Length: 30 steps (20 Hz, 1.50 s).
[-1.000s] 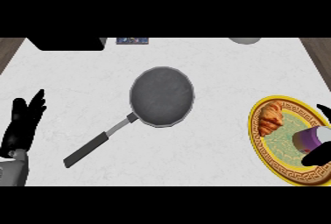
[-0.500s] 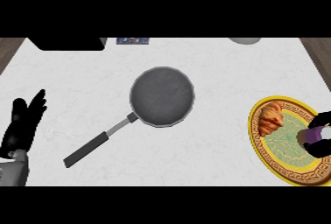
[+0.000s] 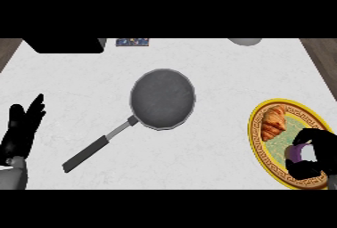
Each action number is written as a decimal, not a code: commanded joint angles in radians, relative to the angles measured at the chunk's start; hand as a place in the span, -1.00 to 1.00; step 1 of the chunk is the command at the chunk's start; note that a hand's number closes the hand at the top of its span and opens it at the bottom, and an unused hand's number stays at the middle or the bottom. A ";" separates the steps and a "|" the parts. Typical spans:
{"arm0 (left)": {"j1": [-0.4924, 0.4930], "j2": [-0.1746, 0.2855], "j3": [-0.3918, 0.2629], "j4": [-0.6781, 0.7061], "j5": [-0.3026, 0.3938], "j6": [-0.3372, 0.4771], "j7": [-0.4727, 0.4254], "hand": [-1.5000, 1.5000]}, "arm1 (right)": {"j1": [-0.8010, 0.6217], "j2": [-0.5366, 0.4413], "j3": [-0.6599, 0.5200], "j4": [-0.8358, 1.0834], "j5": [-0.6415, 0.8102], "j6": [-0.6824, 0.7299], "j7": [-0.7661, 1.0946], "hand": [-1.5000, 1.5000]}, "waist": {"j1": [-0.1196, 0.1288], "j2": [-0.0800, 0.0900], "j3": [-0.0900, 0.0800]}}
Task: Pick the can from the plate and place it in the pan
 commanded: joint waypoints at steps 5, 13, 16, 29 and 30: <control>0.019 0.027 0.034 0.022 0.014 -0.016 -0.020 0.00 | 0.286 0.183 0.388 -0.464 0.299 -0.123 0.200 1.00 | -0.020 -0.002 0.006; -0.024 -0.012 0.004 0.030 -0.010 0.009 -0.003 0.00 | 0.156 0.242 0.654 -0.559 0.664 -0.273 0.236 1.00 | 0.005 0.006 0.007; -0.013 -0.003 0.005 0.028 -0.011 -0.012 -0.020 0.00 | 0.021 0.366 0.726 -0.530 0.741 -0.151 0.329 1.00 | 0.015 0.009 0.007; -0.077 -0.048 -0.026 0.056 -0.046 0.011 -0.001 0.00 | -0.522 0.434 0.442 0.022 0.348 -0.439 0.424 1.00 | 0.034 0.018 0.008; -0.060 -0.033 -0.003 0.035 -0.031 0.006 0.007 0.00 | -0.505 0.434 0.450 0.062 0.351 -0.508 0.405 1.00 | 0.033 0.015 0.008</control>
